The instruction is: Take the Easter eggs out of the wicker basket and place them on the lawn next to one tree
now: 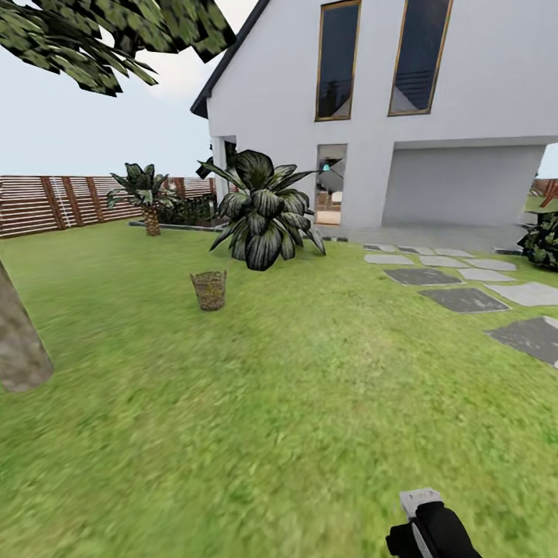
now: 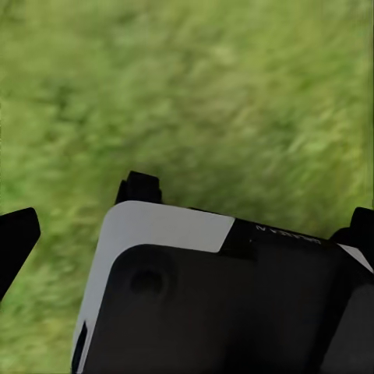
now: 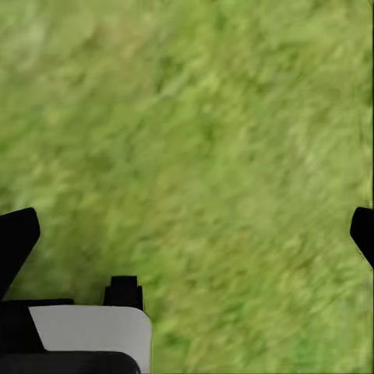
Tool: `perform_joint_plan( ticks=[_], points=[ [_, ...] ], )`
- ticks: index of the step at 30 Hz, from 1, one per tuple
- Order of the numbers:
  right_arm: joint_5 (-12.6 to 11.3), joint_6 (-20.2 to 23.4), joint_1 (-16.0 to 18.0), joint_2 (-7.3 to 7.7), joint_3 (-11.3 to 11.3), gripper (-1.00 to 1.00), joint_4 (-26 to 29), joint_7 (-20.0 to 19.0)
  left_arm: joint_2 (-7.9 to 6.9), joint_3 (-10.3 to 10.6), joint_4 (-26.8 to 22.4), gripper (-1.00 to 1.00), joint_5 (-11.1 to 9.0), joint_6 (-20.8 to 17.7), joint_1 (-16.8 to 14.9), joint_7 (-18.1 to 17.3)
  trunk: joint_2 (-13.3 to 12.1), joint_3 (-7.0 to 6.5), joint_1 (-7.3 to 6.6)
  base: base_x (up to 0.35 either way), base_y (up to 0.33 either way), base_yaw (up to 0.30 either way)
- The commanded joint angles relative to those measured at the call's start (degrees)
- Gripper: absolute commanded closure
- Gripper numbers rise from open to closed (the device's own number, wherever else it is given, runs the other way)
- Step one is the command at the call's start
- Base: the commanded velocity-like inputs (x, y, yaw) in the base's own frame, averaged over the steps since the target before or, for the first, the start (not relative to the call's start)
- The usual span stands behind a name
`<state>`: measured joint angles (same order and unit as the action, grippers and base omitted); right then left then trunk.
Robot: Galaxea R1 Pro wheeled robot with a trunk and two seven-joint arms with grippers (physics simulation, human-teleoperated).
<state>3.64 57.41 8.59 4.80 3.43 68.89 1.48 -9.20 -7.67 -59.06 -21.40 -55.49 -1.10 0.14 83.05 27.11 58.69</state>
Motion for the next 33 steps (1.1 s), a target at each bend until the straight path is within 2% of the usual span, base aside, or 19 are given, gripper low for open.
perform_joint_plan(
  ticks=[1, 3, 5, 7, 9, 15, 22, 27, 33],
  points=[
    [0.2, 0.2, 0.0, -0.02, -1.5, -1.0, 0.0, 0.1, -0.01, -0.1, 0.0, -1.0, -0.1, -0.3, 0.0, 0.0, 0.0, 0.08, 0.03, 0.34, 0.0, 0.103],
    [1.7, 0.1, 0.6, 0.23, -3.1, -1.0, -3.8, 0.1, -0.02, -0.1, -0.1, -1.0, -0.1, -0.3, 0.0, -0.1, 0.0, 0.1, 0.03, 0.341, 0.0, 0.043],
    [3.4, -0.1, 3.1, 1.05, -3.7, -1.0, -8.8, 0.1, -0.03, -0.1, -0.4, -1.0, 0.0, -0.3, 0.0, 0.0, 0.0, 0.1, 0.03, 0.341, 0.0, 0.018],
    [4.1, -0.5, 6.2, 2.24, -4.0, -1.0, -15.5, 0.1, -0.07, -0.1, -1.7, -1.0, 0.0, -0.4, -0.1, 0.1, 0.0, 0.1, 0.03, 0.341, 0.0, 0.007],
    [4.2, -1.1, 8.1, 2.91, -4.1, -1.0, -19.2, 0.1, 0.0, -0.1, -3.2, -1.0, 0.0, -0.4, -0.5, 0.4, 0.0, 0.11, 0.03, 0.341, 0.0, 0.003],
    [4.6, -1.0, 9.5, 2.47, -4.0, -1.0, -18.8, 0.0, 0.33, -0.1, -2.6, -1.0, -0.2, -0.6, -3.9, 1.3, 0.0, 0.11, 0.03, 0.341, 0.0, 0.001],
    [4.7, -1.3, 9.5, 2.31, -3.8, -1.0, -18.6, 0.1, 0.33, 0.0, -0.1, -1.0, -0.1, -0.4, -4.3, 1.4, 0.0, 0.11, 0.03, 0.341, 0.0, 0.0],
    [5.1, -1.2, 9.5, 1.61, -3.7, -1.0, -18.6, 0.1, 0.34, 0.0, -0.2, -1.0, -0.2, -0.5, -4.3, 1.3, 0.0, 0.11, 0.03, 0.341, 0.0, 0.0],
    [5.1, -1.3, 9.5, 1.53, -3.7, -1.0, -18.6, 0.1, 0.34, 0.0, -0.2, -1.0, 0.1, -0.4, -4.3, 1.3, 0.0, 0.11, 0.03, 0.341, 0.0, 0.0]
  ],
)
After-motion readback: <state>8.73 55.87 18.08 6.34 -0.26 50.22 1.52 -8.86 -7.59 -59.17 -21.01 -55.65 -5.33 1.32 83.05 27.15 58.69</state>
